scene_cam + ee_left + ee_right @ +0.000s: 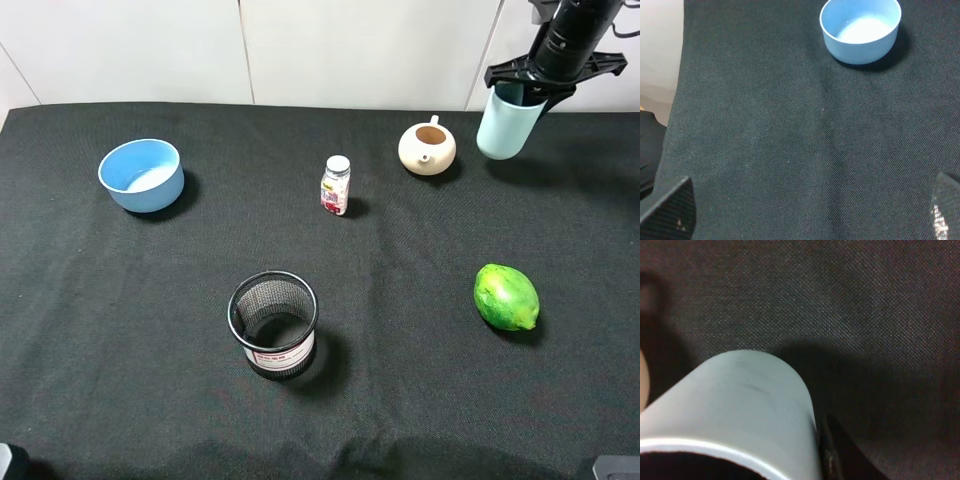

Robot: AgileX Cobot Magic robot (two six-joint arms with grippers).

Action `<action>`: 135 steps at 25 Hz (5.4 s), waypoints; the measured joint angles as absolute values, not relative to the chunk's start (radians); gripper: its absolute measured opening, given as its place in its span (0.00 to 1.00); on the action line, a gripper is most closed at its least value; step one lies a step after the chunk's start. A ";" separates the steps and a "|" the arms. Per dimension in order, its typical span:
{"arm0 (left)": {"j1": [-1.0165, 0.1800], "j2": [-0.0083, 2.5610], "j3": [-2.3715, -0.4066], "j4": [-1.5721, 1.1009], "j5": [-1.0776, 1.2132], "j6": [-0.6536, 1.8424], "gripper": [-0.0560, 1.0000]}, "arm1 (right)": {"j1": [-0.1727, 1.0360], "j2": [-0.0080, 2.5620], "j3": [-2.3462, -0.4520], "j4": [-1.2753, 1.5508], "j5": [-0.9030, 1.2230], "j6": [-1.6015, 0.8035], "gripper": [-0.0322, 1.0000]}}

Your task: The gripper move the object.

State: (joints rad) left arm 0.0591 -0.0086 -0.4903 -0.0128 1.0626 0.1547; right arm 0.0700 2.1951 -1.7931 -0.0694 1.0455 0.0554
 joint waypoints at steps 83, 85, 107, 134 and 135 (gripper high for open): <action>0.059 -0.009 -0.490 -0.013 1.063 0.155 0.99 | 0.070 2.011 -1.848 -0.021 1.220 0.027 0.70; 0.059 -0.009 -0.490 -0.013 1.063 0.155 0.99 | 0.070 1.981 -1.848 0.000 1.221 0.015 0.70; 0.059 -0.009 -0.490 -0.013 1.063 0.155 0.99 | 0.070 1.582 -1.601 0.064 1.223 -0.045 0.70; 0.059 -0.009 -0.490 -0.013 1.063 0.155 0.99 | 0.070 0.894 -1.080 0.056 1.226 -0.045 0.70; 0.059 -0.009 -0.490 -0.013 1.063 0.155 0.99 | 0.070 0.865 -1.068 0.056 1.226 -0.045 0.70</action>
State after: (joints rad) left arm 0.0591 -0.0086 -0.4903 -0.0128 1.0626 0.1547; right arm 0.0700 0.8653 -1.0684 0.0560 1.2257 -0.0454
